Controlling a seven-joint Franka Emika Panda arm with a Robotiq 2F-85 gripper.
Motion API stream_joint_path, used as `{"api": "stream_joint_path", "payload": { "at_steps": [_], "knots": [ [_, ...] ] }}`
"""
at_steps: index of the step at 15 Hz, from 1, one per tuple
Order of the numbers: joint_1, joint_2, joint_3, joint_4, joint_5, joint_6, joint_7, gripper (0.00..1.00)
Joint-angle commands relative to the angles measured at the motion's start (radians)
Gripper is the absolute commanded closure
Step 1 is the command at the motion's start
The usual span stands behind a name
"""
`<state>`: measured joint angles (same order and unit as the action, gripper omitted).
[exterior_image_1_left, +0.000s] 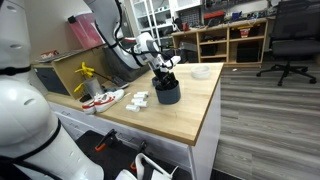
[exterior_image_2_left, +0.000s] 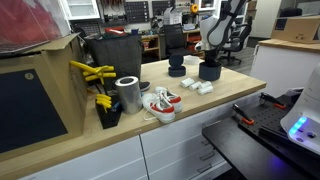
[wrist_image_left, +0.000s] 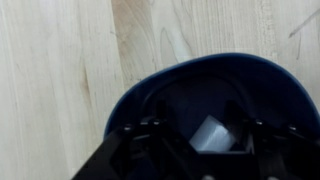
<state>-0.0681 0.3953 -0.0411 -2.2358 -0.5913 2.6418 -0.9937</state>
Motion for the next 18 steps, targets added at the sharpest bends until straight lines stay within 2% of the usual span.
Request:
{"api": "stream_joint_path", "payload": {
  "at_steps": [1,2,3,5,7,9,11,15,17,18],
  "knots": [
    [0.007,-0.043,0.008,-0.026,0.031,-0.042,0.021,0.55],
    [0.006,-0.044,0.01,-0.026,0.04,-0.046,0.018,0.58],
    [0.005,-0.048,0.012,-0.028,0.051,-0.05,0.016,0.55],
    [0.004,-0.057,0.015,-0.028,0.07,-0.064,0.012,0.55],
    [0.005,-0.072,0.018,-0.027,0.092,-0.083,0.006,0.48],
    [0.006,-0.081,0.021,-0.023,0.108,-0.102,0.008,0.44],
    [0.004,-0.095,0.029,-0.024,0.133,-0.122,0.005,0.49],
    [0.0,-0.113,0.039,-0.026,0.18,-0.125,0.017,0.72],
    [-0.003,-0.108,0.035,-0.025,0.202,-0.106,0.036,0.79],
    [-0.002,-0.1,0.032,-0.021,0.211,-0.098,0.053,0.69]
  ]
}}
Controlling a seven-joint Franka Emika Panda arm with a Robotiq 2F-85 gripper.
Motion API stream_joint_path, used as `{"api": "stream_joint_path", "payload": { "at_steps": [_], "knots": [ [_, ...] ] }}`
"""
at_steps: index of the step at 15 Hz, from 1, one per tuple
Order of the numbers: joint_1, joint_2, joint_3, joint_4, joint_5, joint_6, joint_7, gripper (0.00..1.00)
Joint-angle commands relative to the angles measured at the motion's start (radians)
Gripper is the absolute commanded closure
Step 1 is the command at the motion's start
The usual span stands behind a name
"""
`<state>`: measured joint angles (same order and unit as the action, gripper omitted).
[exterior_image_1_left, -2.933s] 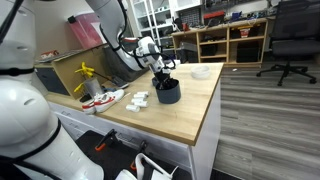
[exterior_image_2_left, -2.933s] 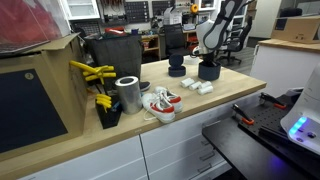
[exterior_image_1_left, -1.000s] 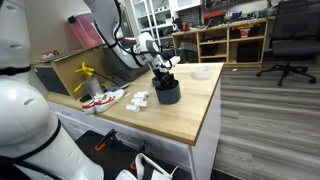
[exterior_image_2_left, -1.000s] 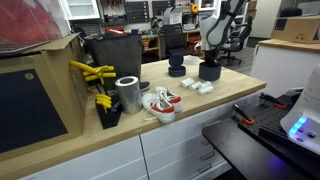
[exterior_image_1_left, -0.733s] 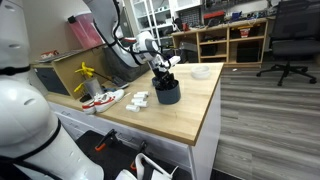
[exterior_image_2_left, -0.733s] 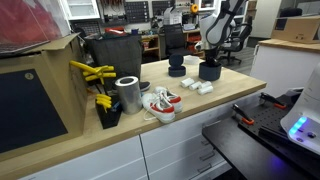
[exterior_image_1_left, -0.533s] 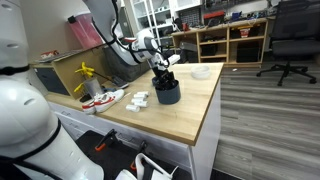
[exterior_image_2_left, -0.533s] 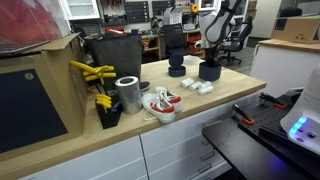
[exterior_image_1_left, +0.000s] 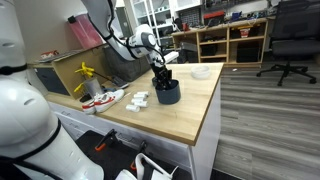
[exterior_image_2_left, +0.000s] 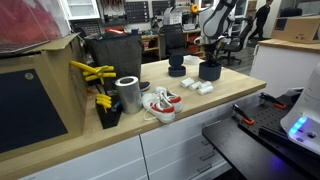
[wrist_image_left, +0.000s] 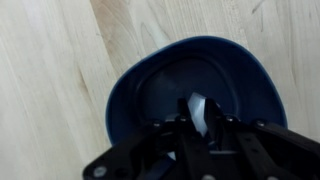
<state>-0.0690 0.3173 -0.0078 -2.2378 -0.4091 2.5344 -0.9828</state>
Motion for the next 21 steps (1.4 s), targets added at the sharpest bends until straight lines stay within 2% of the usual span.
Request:
{"api": "stream_joint_path", "payload": {
  "at_steps": [1,2,3,4,5,9,11,14,16,17,21],
  "knots": [
    [0.0,-0.008,-0.004,-0.01,0.032,0.007,0.061,0.57],
    [-0.001,0.0,-0.005,-0.006,0.037,0.007,0.079,0.46],
    [-0.004,0.005,-0.002,-0.004,0.047,0.008,0.092,0.4],
    [-0.006,0.01,0.0,-0.002,0.059,0.012,0.106,0.38],
    [-0.008,0.016,0.002,0.001,0.073,0.014,0.114,0.42],
    [-0.011,0.033,0.007,0.001,0.122,0.038,0.159,0.69],
    [-0.013,0.041,0.006,-0.002,0.136,0.058,0.187,0.71],
    [-0.017,0.049,0.004,-0.007,0.139,0.096,0.22,0.49],
    [-0.022,0.053,0.006,-0.009,0.138,0.118,0.234,0.44],
    [-0.024,0.056,0.006,-0.01,0.137,0.127,0.237,0.48],
    [-0.029,0.066,0.01,-0.014,0.136,0.153,0.249,0.49]
  ]
}}
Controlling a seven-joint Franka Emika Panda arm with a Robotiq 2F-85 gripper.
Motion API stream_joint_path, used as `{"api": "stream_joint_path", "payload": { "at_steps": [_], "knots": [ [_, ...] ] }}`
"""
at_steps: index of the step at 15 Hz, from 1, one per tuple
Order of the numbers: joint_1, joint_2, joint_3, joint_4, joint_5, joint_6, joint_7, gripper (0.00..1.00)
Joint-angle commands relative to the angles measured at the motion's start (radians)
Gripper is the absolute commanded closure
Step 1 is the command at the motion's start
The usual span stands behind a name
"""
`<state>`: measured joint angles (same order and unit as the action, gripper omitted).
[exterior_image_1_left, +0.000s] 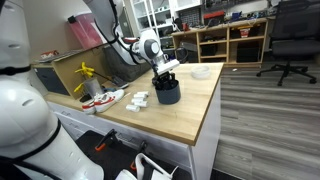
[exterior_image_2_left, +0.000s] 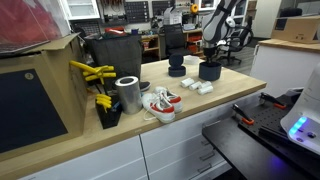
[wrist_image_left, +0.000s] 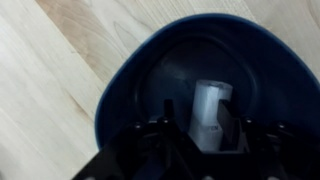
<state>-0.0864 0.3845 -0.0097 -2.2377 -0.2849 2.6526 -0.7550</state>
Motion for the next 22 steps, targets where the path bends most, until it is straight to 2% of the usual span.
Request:
{"api": "stream_joint_path", "payload": {
  "at_steps": [1,6,7,9,10,11,12,15,18,19,20,21,22],
  "knots": [
    [-0.012,0.002,0.013,-0.016,0.013,0.037,0.022,0.46],
    [-0.017,-0.002,0.017,-0.024,0.02,0.036,0.017,0.37],
    [-0.018,-0.001,0.017,-0.024,0.02,0.038,0.017,0.31],
    [-0.017,0.001,0.014,-0.028,0.015,0.043,0.021,0.29],
    [-0.016,0.004,0.012,-0.029,0.011,0.044,0.022,0.23],
    [-0.017,0.006,0.011,-0.03,0.01,0.045,0.022,0.24],
    [-0.016,0.007,0.01,-0.033,0.007,0.048,0.023,0.19],
    [-0.018,0.0,0.007,-0.05,-0.001,0.074,0.023,0.25],
    [-0.015,-0.003,0.002,-0.067,-0.012,0.116,0.029,0.37],
    [-0.012,-0.003,-0.001,-0.072,-0.019,0.129,0.033,0.39],
    [-0.007,-0.001,-0.007,-0.076,-0.028,0.142,0.037,0.56],
    [-0.002,0.003,-0.013,-0.08,-0.041,0.152,0.041,0.62],
    [0.002,0.004,-0.018,-0.086,-0.051,0.162,0.045,0.65]
  ]
}}
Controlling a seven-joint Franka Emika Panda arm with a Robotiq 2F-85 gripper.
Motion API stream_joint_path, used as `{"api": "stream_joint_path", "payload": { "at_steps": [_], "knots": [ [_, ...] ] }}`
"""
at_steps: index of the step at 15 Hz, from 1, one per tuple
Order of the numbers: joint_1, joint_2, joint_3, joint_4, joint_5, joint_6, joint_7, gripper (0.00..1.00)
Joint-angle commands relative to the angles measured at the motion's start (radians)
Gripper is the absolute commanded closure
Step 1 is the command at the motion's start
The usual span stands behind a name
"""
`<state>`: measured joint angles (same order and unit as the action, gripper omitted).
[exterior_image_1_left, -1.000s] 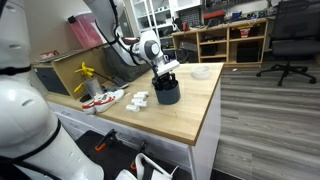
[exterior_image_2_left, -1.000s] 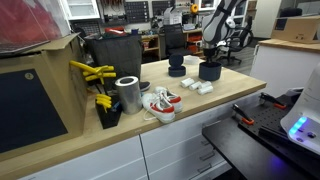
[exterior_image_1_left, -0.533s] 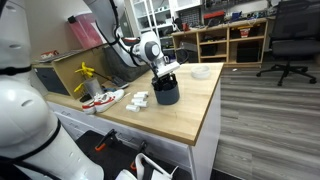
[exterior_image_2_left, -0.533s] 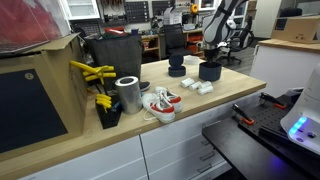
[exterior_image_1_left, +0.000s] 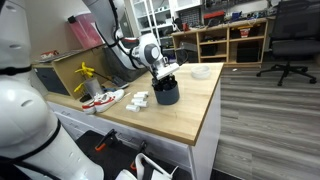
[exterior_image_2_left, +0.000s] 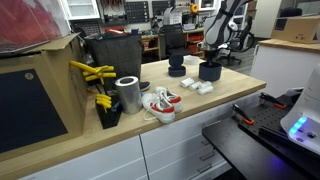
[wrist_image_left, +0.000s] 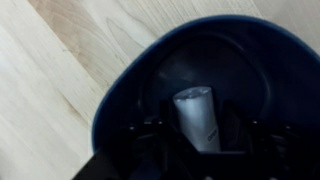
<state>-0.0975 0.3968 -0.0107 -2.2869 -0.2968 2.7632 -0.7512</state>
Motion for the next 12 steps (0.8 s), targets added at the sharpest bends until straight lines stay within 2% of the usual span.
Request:
{"api": "stream_joint_path", "payload": {
  "at_steps": [1,3,5,6,10,12],
  "knots": [
    [0.014,-0.007,-0.02,-0.043,-0.047,0.062,0.045,0.73],
    [0.014,-0.006,-0.026,-0.051,-0.066,0.074,0.054,0.89],
    [0.016,-0.008,-0.035,-0.057,-0.088,0.092,0.069,0.98],
    [0.017,-0.009,-0.038,-0.059,-0.097,0.098,0.074,0.94],
    [0.006,-0.03,-0.029,-0.074,-0.109,0.103,0.071,0.94],
    [-0.028,-0.062,0.009,-0.088,-0.071,0.081,0.022,0.94]
  ]
}}
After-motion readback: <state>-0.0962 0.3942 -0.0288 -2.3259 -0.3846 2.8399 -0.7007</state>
